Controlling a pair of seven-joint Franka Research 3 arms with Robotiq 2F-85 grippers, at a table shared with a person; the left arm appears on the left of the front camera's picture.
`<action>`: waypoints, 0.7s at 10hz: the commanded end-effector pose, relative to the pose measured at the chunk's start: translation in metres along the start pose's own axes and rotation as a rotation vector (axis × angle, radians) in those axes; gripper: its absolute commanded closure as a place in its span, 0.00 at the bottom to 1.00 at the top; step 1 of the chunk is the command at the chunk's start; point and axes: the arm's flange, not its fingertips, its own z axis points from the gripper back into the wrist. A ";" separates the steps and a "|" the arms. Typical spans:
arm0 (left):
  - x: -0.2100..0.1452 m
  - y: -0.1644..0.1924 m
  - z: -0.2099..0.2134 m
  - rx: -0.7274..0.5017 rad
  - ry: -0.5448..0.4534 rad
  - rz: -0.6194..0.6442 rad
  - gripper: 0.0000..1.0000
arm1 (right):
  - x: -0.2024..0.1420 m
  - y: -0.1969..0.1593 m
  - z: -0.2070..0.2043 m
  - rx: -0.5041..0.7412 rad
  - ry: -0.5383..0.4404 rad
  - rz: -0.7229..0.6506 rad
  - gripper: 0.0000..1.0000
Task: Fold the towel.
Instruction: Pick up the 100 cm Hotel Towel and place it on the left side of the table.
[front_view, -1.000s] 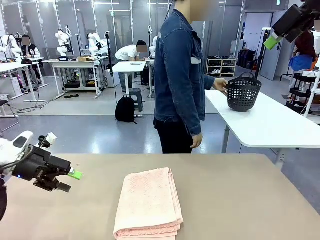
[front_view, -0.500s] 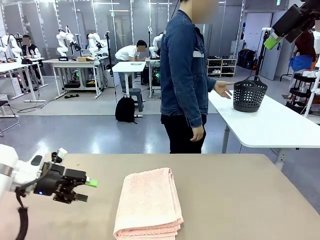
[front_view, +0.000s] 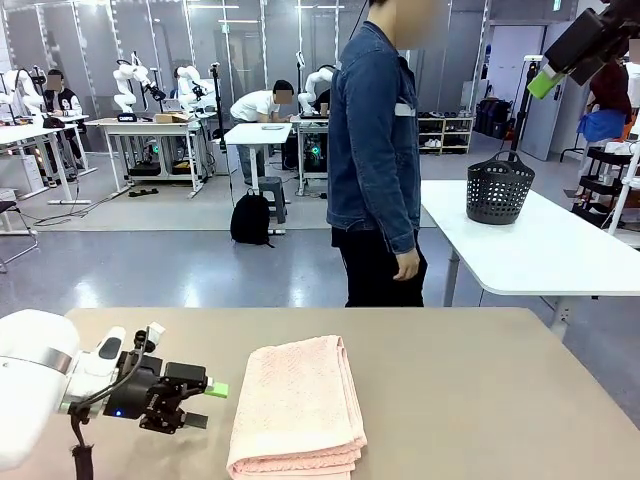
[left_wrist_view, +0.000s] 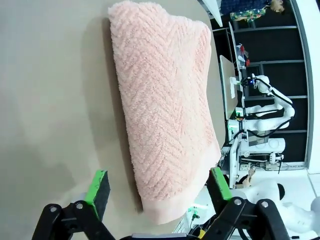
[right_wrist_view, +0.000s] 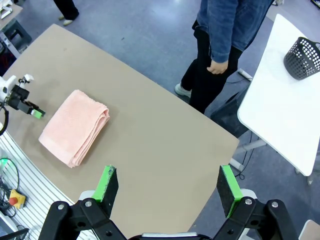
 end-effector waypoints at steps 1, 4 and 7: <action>-0.002 0.002 -0.018 -0.014 -0.035 -0.014 0.00 | 0.001 -0.001 0.000 0.005 -0.006 -0.005 0.00; 0.006 -0.004 -0.041 -0.020 -0.049 -0.010 0.00 | 0.001 -0.001 0.000 0.005 -0.006 -0.005 0.00; 0.013 -0.007 -0.058 -0.038 -0.057 -0.009 0.00 | 0.001 -0.001 0.000 0.005 -0.006 -0.005 0.00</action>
